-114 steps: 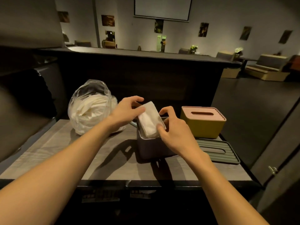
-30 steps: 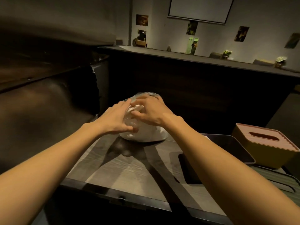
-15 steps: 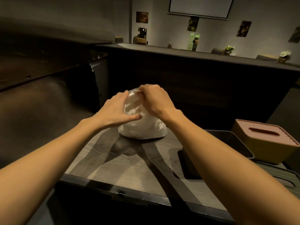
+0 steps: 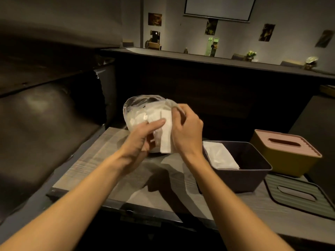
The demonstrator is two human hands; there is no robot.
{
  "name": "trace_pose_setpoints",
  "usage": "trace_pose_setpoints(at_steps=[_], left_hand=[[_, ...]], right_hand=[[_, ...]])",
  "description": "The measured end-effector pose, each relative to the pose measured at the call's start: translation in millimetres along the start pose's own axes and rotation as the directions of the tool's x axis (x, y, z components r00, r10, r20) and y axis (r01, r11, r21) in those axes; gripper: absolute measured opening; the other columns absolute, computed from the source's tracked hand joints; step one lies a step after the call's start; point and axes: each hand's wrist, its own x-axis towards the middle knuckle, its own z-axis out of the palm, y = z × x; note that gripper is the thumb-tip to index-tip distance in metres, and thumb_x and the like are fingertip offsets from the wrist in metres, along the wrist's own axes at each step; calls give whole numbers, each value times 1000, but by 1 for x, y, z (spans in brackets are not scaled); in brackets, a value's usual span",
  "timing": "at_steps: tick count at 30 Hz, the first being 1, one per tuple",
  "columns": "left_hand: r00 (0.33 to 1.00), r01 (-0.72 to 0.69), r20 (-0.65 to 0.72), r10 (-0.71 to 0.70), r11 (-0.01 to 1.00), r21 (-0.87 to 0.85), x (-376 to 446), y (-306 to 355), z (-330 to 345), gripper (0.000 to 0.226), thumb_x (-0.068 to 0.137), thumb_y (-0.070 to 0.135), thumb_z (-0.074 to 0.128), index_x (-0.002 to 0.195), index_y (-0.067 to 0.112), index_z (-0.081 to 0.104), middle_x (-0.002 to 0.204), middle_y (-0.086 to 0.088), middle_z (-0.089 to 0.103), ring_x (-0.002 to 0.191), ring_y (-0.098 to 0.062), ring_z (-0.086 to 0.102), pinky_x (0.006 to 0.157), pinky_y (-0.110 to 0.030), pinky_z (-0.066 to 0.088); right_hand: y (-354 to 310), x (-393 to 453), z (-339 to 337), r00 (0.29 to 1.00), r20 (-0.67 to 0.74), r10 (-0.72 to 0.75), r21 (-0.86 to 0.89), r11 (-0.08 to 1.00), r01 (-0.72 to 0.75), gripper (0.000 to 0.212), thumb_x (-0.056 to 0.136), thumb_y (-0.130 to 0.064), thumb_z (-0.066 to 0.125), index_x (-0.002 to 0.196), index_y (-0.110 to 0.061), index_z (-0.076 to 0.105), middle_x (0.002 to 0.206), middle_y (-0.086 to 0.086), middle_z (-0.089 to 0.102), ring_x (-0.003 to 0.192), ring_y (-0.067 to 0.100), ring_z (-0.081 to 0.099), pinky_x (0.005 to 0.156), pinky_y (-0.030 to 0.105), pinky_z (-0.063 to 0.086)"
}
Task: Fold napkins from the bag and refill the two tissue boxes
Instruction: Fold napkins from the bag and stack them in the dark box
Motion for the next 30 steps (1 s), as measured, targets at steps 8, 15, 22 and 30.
trace_pose_setpoints(at_steps=[8,15,22,30], left_hand=[[966,173,-134,-222,936,-307,-37,-72,20,33,109,23,44,131,9,64,124,-15,73,118,-27,70,100,-42,55],[961,187,-150,-232,946,-265,-41,-84,9,31,99,20,60,128,9,65,119,-16,75,108,-30,73,78,-36,63],[959,123,-230,-165,975,-185,-38,-98,6,30,92,-8,62,120,3,67,112,-20,75,100,-31,74,87,-39,62],[921,143,-319,-222,957,-254,-38,-97,6,33,96,-13,52,119,5,67,107,-15,78,96,-29,76,77,-39,64]], right_hand=[[46,-84,-4,976,79,204,10,979,-205,19,107,-27,56,115,-24,73,104,-15,72,102,1,67,84,21,54],[55,-94,-12,966,35,257,39,965,-259,18,106,-24,57,101,-21,74,95,-10,71,92,6,67,74,16,50],[47,-95,-10,963,-270,17,33,999,-8,13,106,-17,57,103,-20,70,99,-11,66,96,9,65,79,20,51],[33,-105,-18,849,-505,-155,127,959,251,21,110,-23,47,113,-36,64,105,-25,65,97,3,65,87,22,51]])
